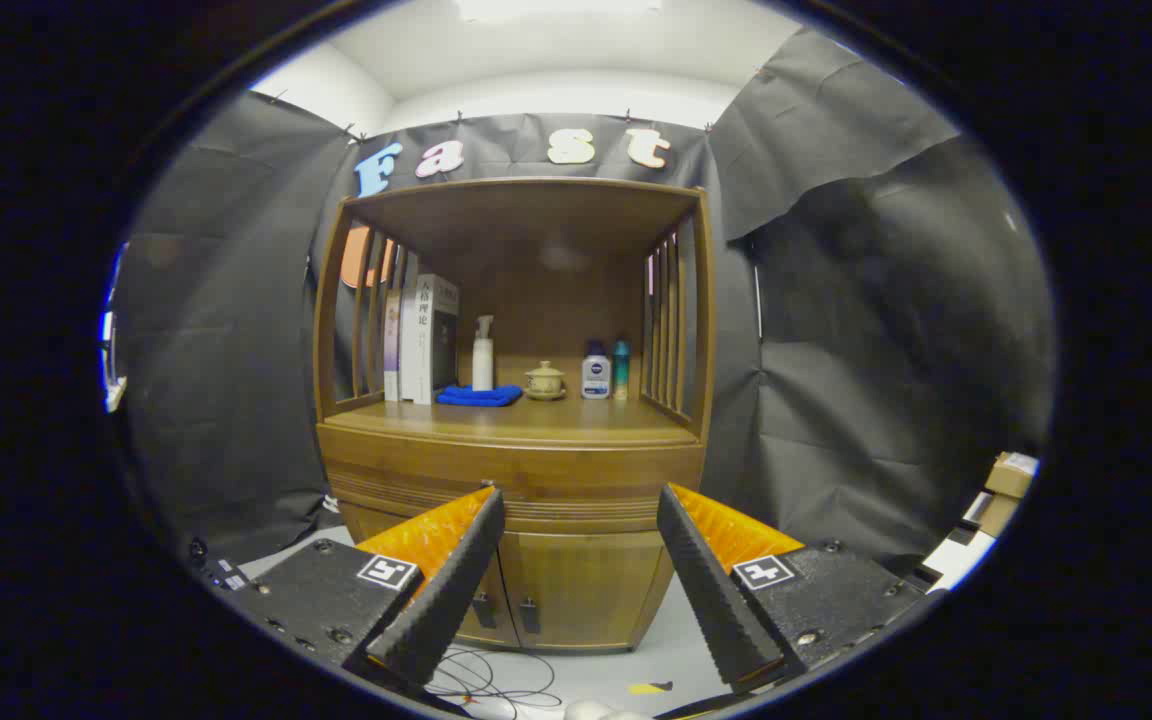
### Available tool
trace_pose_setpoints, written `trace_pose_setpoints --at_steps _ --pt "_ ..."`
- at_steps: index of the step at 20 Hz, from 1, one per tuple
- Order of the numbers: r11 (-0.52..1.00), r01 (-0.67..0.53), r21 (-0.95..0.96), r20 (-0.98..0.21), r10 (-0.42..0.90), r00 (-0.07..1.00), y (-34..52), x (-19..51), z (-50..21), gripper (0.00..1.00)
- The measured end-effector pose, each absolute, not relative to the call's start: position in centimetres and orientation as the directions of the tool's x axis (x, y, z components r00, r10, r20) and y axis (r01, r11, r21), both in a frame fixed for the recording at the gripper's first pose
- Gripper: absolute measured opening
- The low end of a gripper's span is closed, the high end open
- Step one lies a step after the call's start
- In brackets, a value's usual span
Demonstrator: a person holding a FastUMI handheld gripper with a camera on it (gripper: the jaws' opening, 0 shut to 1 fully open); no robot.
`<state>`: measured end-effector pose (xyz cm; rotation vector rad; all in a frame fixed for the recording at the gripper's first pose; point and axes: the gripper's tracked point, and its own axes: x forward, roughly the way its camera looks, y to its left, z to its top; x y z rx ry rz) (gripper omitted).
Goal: Pull open the drawer, take out the items inside it, and place them on the countertop above the cabinet.
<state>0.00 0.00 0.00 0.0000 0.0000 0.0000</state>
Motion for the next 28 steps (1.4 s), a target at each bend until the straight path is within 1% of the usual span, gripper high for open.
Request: trace_pose_setpoints --at_steps 16,21,24,28 --pt "1.000 -0.008 0.008 0.010 0.008 1.000 0.5 0.6 0.7 1.00" --pt "1.000 -0.024 0.020 -0.007 0.024 1.000 1.8 2.9 -0.1 1.00" --pt "0.999 -0.032 0.002 -0.012 0.032 0.999 3.0 5.0 -0.9 1.00" --pt "0.998 -0.062 0.023 -0.024 0.063 0.998 5.7 8.6 -2.1 1.00"
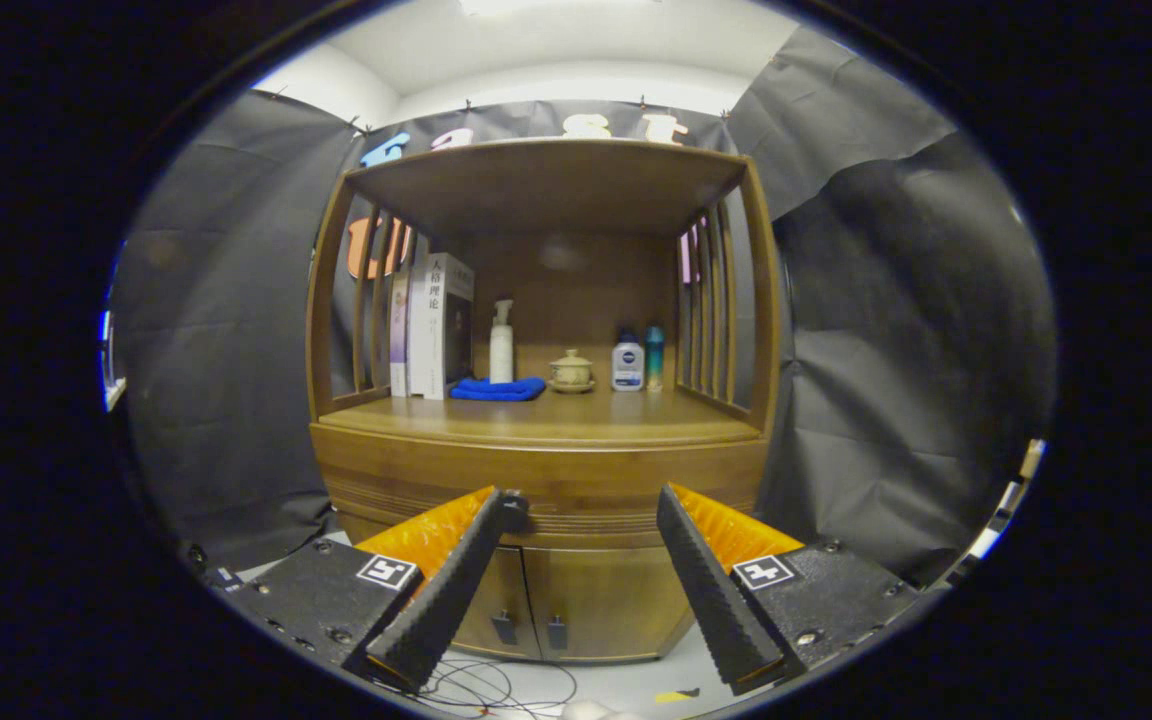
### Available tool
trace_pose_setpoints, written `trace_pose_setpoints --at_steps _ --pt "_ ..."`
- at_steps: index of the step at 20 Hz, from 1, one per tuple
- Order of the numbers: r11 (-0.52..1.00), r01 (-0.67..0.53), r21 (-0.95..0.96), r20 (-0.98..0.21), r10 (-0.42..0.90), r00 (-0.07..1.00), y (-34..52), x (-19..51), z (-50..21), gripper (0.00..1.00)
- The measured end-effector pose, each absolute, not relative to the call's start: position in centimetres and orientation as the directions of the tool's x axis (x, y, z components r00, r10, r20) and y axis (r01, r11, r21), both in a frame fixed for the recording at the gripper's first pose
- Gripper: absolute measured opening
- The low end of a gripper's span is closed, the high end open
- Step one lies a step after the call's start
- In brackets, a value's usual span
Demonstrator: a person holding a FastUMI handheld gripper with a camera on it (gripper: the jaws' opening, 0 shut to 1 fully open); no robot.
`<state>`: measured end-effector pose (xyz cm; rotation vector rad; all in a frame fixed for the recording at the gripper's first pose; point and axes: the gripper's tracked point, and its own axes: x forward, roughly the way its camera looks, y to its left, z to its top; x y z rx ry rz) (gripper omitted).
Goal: Pull open the drawer, take out the items inside it, and place them on the countertop above the cabinet.
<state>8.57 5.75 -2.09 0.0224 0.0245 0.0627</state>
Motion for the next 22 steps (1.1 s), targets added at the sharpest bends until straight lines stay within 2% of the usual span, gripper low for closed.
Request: trace_pose_setpoints --at_steps 9,17,20,22 --pt "0.995 -0.098 0.018 -0.068 0.099 0.993 10.0 16.3 -6.0 1.00" --pt "0.998 -0.054 -0.026 -0.117 0.050 0.992 11.7 21.4 -9.3 0.97" --pt "0.999 -0.046 0.007 -0.144 0.047 0.989 12.0 22.2 -10.2 0.82" --pt "0.999 -0.041 -0.002 -0.132 0.040 0.990 12.3 22.4 -9.9 0.67"
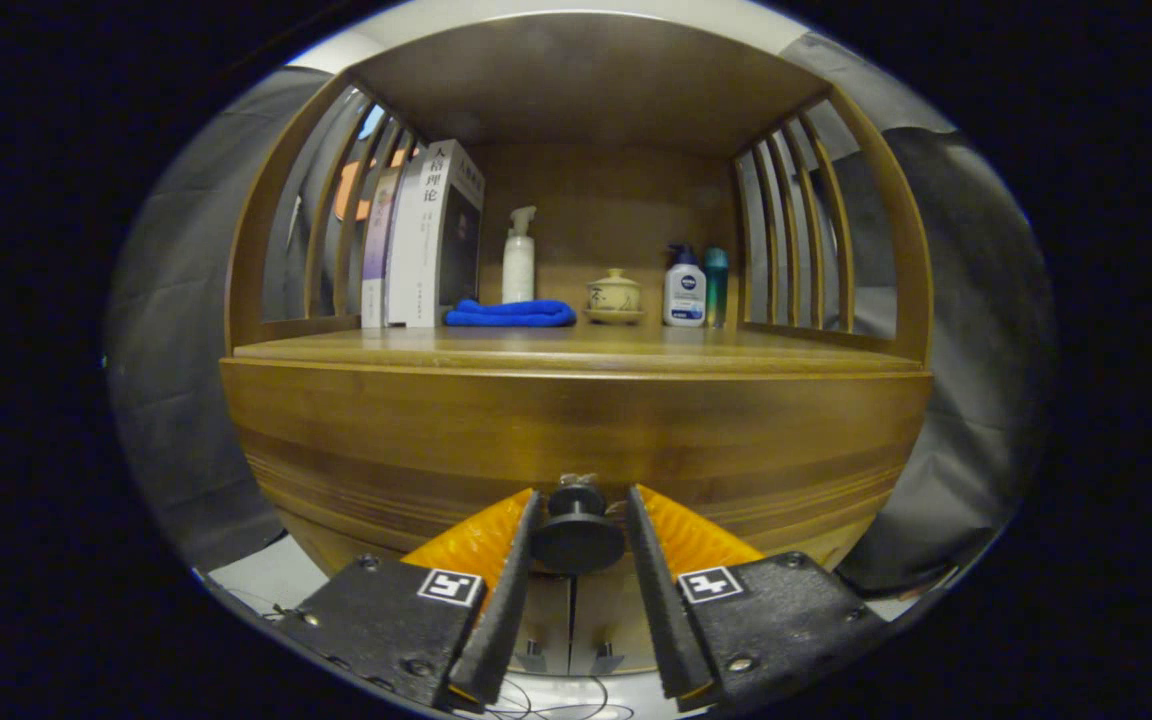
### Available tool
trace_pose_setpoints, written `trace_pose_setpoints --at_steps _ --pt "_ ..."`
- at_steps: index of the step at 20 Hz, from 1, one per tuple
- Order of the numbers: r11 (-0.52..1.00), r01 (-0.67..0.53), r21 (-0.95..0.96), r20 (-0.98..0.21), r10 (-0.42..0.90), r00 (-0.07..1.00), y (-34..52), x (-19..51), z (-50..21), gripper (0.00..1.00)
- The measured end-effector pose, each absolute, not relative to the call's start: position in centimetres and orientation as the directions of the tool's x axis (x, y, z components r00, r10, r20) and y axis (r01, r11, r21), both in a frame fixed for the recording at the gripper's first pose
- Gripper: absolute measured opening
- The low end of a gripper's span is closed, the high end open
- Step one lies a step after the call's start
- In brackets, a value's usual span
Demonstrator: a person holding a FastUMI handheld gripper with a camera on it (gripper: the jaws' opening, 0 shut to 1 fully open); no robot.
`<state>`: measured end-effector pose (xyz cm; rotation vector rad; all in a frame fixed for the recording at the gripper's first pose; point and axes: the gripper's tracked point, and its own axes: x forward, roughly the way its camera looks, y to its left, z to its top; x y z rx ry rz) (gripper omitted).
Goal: Pull open the drawer, take out the items inside it, and place them on the countertop above the cabinet.
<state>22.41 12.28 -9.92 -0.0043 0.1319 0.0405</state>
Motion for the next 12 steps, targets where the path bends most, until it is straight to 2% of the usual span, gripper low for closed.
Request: trace_pose_setpoints --at_steps 2,12 --pt "1.000 -0.017 -0.013 -0.134 0.015 0.991 11.99 22.50 -10.20 0.52" --pt "1.000 -0.011 0.028 -0.181 0.016 0.983 12.03 22.59 -10.40 0.41"
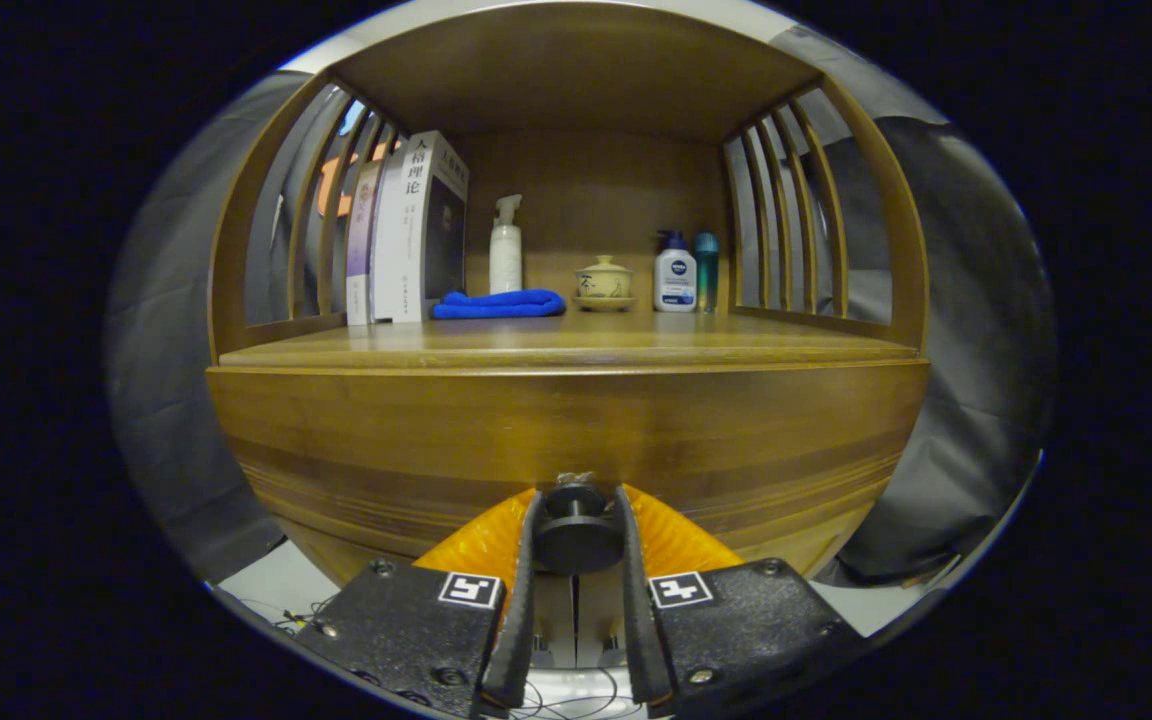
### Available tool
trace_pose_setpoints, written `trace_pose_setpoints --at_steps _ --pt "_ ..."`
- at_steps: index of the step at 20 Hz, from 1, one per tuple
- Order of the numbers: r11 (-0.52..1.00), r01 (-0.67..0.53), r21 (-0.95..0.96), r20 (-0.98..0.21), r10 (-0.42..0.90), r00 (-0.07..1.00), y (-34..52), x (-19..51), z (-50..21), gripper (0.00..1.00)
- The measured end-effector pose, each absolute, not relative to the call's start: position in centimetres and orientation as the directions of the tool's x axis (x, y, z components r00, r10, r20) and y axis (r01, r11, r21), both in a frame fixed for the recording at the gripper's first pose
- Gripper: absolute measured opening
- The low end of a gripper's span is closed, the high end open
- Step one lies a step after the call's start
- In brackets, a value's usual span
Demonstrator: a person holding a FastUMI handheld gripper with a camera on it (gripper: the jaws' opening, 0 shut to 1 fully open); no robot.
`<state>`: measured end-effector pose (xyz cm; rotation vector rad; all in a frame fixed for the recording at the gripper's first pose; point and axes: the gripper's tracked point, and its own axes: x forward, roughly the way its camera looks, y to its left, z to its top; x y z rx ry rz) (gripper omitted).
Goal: Pull open the drawer, take out the items inside it, and place them on the countertop above the cabinet.
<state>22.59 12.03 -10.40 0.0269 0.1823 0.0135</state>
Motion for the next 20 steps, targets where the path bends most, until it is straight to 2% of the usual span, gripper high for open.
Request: trace_pose_setpoints --at_steps 5,20 --pt "1.000 -0.018 0.016 -0.187 0.020 0.982 12.0 21.8 -10.5 0.37" --pt "0.999 -0.049 0.022 -0.193 0.052 0.980 11.7 13.9 -11.2 0.37"
